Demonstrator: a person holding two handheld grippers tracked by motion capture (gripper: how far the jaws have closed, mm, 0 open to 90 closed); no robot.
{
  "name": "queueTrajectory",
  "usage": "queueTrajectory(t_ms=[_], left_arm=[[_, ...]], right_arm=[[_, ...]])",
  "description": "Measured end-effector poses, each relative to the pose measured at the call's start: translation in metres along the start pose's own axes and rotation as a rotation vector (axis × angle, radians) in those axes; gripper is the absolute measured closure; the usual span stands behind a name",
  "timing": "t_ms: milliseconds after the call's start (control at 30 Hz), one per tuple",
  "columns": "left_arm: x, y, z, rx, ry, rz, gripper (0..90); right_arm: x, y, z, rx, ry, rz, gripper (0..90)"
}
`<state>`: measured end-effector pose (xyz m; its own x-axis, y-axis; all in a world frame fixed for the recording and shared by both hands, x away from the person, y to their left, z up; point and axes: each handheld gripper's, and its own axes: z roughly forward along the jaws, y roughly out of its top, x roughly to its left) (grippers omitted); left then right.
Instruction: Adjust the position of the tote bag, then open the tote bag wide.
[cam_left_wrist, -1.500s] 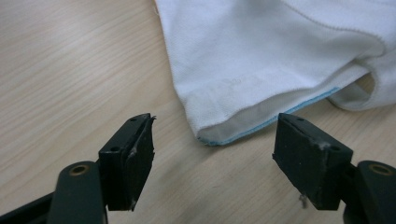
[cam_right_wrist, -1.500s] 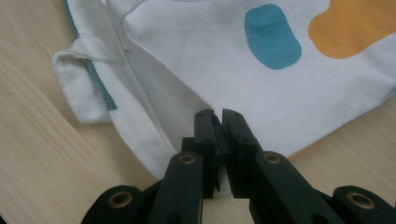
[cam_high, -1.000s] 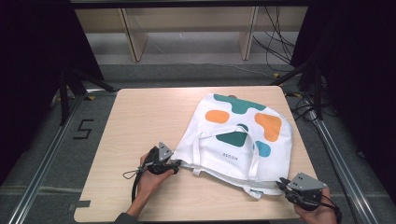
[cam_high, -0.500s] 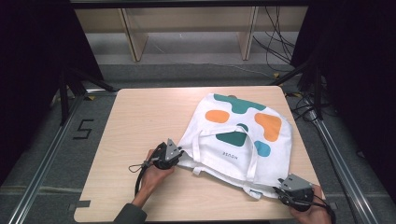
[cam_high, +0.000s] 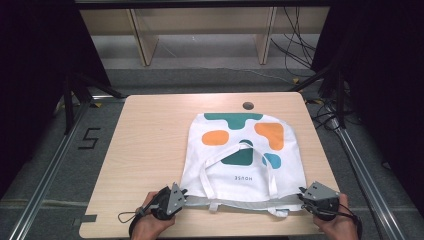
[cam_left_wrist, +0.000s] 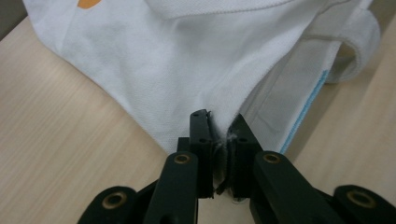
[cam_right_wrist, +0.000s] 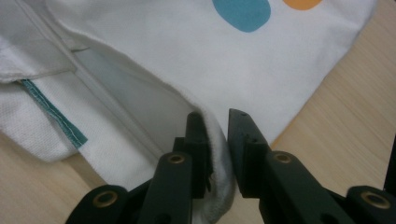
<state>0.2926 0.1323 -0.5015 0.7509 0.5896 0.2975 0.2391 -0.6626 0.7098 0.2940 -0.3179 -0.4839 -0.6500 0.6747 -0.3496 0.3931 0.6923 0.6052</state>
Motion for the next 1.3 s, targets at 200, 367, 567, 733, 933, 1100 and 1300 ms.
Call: queueTrajectory(t_ms=[200,367,567,733,933,1100,1300], left_arm=[[0.004,0.001,0.012,0.032,0.037,0.039,62.8],[0.006,0.005,0.023,0.075,0.057,-0.003,55.3],[0.005,0.01,0.031,0.084,0.083,0.013,53.6],[0.004,0.014,0.036,0.074,0.076,0.05,59.6],[0.003,0.017,0.031,0.053,0.023,0.032,84.0],[0.002,0.02,0.021,0.026,0.031,0.025,85.7],[0.008,0.026,0.0,-0.083,0.038,-0.025,84.5]], right_arm=[[-0.001,-0.001,0.003,-0.001,0.0,0.073,71.8],[-0.003,-0.002,0.008,0.016,-0.001,0.051,69.4],[-0.008,0.0,0.017,0.045,-0.011,0.049,68.3],[-0.014,-0.001,0.02,0.034,0.008,0.074,76.8],[-0.017,-0.003,0.016,-0.007,0.015,0.1,80.3],[-0.019,-0.003,0.011,-0.027,0.011,0.11,80.6],[-0.021,-0.001,0.001,-0.097,-0.023,0.147,81.4]])
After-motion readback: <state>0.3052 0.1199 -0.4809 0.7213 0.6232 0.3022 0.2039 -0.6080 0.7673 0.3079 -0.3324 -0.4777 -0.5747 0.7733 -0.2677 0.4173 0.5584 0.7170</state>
